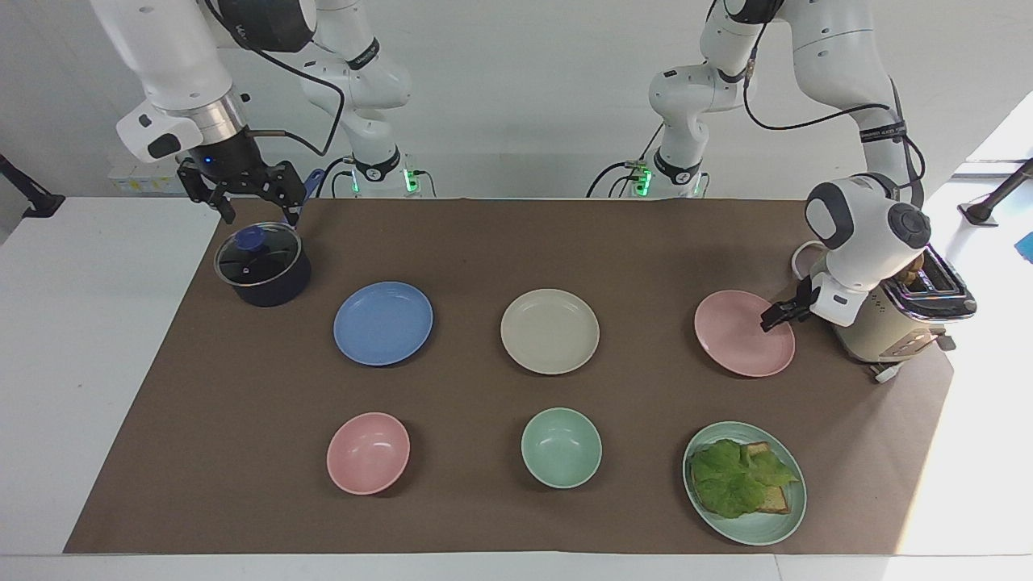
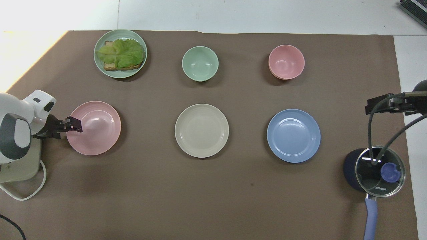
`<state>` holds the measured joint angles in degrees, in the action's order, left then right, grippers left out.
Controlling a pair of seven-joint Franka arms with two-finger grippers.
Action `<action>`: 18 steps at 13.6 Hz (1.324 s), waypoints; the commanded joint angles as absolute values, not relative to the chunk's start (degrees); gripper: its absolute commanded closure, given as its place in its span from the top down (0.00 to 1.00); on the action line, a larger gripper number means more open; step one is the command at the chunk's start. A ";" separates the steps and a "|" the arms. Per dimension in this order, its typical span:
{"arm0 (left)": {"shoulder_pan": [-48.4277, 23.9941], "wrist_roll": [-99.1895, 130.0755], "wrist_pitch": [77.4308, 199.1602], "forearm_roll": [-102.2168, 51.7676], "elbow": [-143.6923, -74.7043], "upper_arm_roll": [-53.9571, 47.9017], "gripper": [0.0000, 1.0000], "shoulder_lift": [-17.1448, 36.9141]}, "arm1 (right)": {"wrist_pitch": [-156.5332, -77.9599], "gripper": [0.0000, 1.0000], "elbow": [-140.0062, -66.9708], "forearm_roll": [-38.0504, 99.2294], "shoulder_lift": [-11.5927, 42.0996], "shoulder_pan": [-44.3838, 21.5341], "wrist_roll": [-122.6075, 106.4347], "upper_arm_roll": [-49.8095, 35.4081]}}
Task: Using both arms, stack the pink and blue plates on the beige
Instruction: 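Reach the left gripper to the pink plate while the right gripper reaches blue, then lift the pink plate with the left gripper onto the beige plate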
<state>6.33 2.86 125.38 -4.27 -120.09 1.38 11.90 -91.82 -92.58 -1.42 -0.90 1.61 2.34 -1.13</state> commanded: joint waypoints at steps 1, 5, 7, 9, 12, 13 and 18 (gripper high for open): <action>7.29 2.55 126.04 -5.19 -119.44 1.14 0.16 12.48 | -98.24 1.00 -101.66 -1.06 -3.16 1.32 4.13 -1.58; 7.21 2.64 124.64 -5.18 -118.04 1.14 0.00 12.74 | -110.10 1.00 -112.56 -0.62 -2.38 -1.14 5.71 -1.58; 7.56 2.55 118.08 -5.18 -114.90 1.23 0.00 12.13 | -117.91 1.00 -119.76 -0.62 -2.29 -1.06 5.10 -1.58; 8.09 2.55 108.51 -5.10 -108.93 1.14 0.00 11.87 | -122.06 1.00 -123.47 -0.62 -2.29 -0.35 4.75 -1.50; 7.57 3.25 99.25 -5.18 -103.20 0.62 0.00 9.59 | -129.33 1.00 -127.25 -0.53 0.33 0.61 4.75 -1.49; 7.04 3.51 96.97 -5.27 -101.79 -0.08 0.00 8.45 | -134.68 1.00 -129.88 -0.61 1.57 0.96 4.49 -1.49; -3.92 18.60 98.94 -7.29 -101.51 -5.71 0.00 6.59 | -138.78 0.80 -133.24 0.08 2.37 2.90 1.32 -1.58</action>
<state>2.17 12.25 96.18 -6.17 -100.80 -5.71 6.98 -138.13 -132.26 -1.24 3.52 2.03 3.14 -0.96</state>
